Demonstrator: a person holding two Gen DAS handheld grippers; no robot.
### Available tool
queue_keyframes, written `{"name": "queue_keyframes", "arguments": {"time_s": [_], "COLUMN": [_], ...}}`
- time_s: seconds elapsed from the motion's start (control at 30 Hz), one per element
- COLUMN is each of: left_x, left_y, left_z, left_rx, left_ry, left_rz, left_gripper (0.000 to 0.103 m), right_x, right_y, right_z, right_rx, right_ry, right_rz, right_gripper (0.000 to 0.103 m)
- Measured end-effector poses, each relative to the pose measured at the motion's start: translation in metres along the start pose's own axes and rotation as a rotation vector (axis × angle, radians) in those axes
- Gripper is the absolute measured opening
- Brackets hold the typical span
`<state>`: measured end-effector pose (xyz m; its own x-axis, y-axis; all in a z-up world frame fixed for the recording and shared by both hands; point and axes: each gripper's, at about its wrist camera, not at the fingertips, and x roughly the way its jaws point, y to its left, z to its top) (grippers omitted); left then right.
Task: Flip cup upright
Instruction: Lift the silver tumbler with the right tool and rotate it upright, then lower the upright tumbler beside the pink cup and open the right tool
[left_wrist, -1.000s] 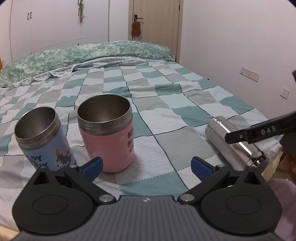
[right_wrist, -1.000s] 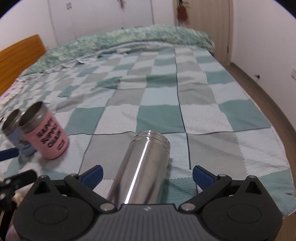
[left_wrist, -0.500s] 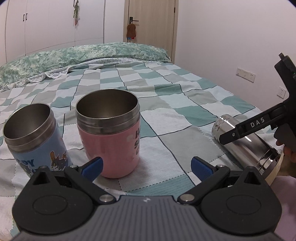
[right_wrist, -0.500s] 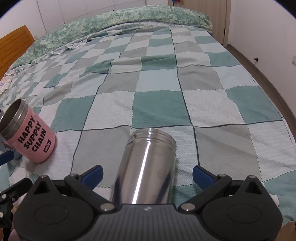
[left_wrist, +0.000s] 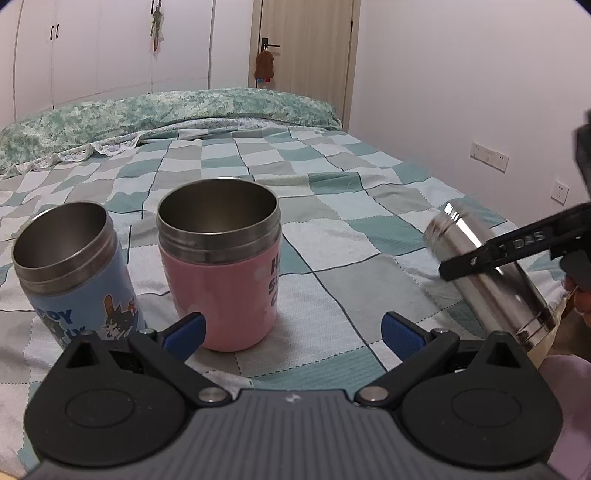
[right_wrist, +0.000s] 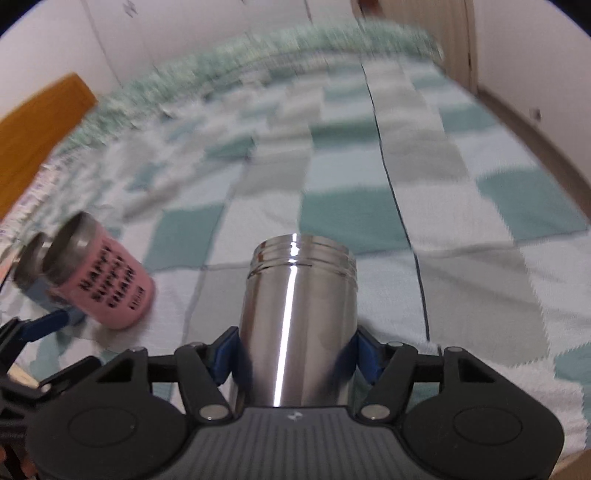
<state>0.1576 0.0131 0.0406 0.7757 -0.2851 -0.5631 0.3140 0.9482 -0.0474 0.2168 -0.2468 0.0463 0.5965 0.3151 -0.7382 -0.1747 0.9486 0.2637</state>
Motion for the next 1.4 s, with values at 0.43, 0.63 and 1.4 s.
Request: {"name": "queue_keyframes", "arguments": {"time_s": [0.43, 0.63, 1.4], "left_x": [-0.019, -0.019, -0.049], "left_y": [0.006, 0.012, 0.007], "left_z": [0.004, 0.004, 0.004], "left_rx": [-0.024, -0.038, -0.061], "left_ry": [-0.057, -0.059, -0.124], "left_rz": [0.034, 0.056, 0.062], "left_gripper": [0.103, 0.103, 0.103], "right_x": [-0.039, -0.013, -0.014], "right_y": [0.064, 0.092, 0.086], "right_z": [-0.014, -0.007, -0.018], "right_rx": [-0.297, -0.358, -0.324], "right_ry": [-0.547, -0.570, -0.496], "right_rz": [0.018, -0.001, 0.058], "right_gripper": [0.062, 0.062, 0.101]}}
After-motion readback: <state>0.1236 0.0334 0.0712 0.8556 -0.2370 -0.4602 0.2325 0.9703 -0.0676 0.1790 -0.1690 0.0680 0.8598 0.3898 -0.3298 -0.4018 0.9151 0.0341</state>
